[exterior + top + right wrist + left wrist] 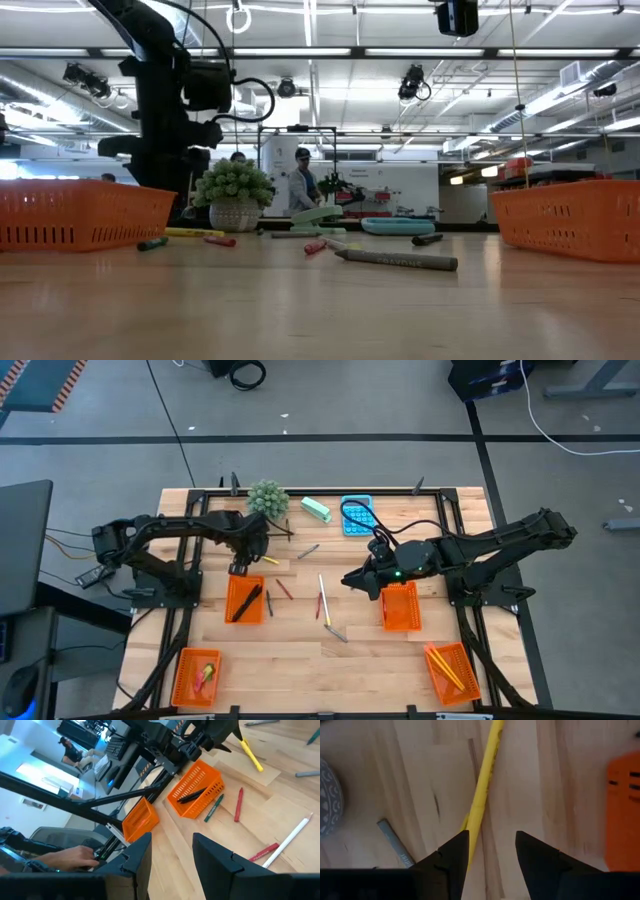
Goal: Sort crayons/erasers/pens/pencils in bins
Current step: Put the yellow pen into the top left orange basket
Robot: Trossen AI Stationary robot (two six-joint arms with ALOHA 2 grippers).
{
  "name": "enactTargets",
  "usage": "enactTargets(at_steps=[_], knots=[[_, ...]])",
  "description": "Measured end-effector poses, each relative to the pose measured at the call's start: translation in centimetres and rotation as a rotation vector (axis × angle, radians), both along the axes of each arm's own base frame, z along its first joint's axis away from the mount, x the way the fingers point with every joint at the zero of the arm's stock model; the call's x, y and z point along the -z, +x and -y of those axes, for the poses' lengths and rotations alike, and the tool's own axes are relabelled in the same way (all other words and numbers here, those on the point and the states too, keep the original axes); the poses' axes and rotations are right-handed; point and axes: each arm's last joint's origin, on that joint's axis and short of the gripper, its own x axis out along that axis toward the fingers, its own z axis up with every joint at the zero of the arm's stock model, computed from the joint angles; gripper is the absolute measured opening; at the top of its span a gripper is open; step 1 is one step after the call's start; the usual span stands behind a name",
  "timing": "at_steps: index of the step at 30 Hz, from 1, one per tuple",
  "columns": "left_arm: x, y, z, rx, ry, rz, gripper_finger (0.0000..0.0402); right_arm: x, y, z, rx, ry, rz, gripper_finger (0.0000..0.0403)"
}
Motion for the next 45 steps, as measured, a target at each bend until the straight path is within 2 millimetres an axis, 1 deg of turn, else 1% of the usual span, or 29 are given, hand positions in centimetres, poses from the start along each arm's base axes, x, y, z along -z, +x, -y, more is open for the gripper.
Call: enactTargets(at_steps=[6,14,16,21,24,28,35,39,45], knots=[[0.0,-0.3,-0.7,0.059,0.002,-0.002,0.0157,0.0,0.0,0.0,0.016,0.003,0.001,0.0147],[-0.6,0.8,0.5,0.132,-0.018,0.035,0.0144,0.0,0.0,0.1,0.043,-0.002,0.004,0.0147],[-0.7,1.0,0.8,0.132,-0.018,0.04,0.0146,0.0,0.0,0.1,0.054,-0.006,0.005,0.0147],[-0.6,1.1,0.9,0.04,-0.041,0.057,0.0154,0.0,0.0,0.1,0.054,-0.006,0.005,0.0147],[-0.6,1.4,0.8,0.035,-0.046,0.082,0.0152,0.0,0.0,0.1,0.054,-0.007,0.005,0.0147],[-0.1,2.0,0.5,0.032,-0.042,0.099,0.0137,0.0,0.0,0.1,0.054,-0.007,0.005,0.0147],[1.9,2.4,0.1,0.025,-0.098,0.037,0.0108,0.1,0.0,0.2,0.062,0.008,-0.008,0.0147],[2.4,2.6,0.1,0.063,-0.099,0.022,0.0103,0.2,-0.1,0.2,0.067,0.021,-0.013,0.0147],[2.5,2.6,0.0,0.062,-0.089,0.025,0.0107,0.2,-0.1,0.2,0.071,0.029,-0.016,0.0147]])
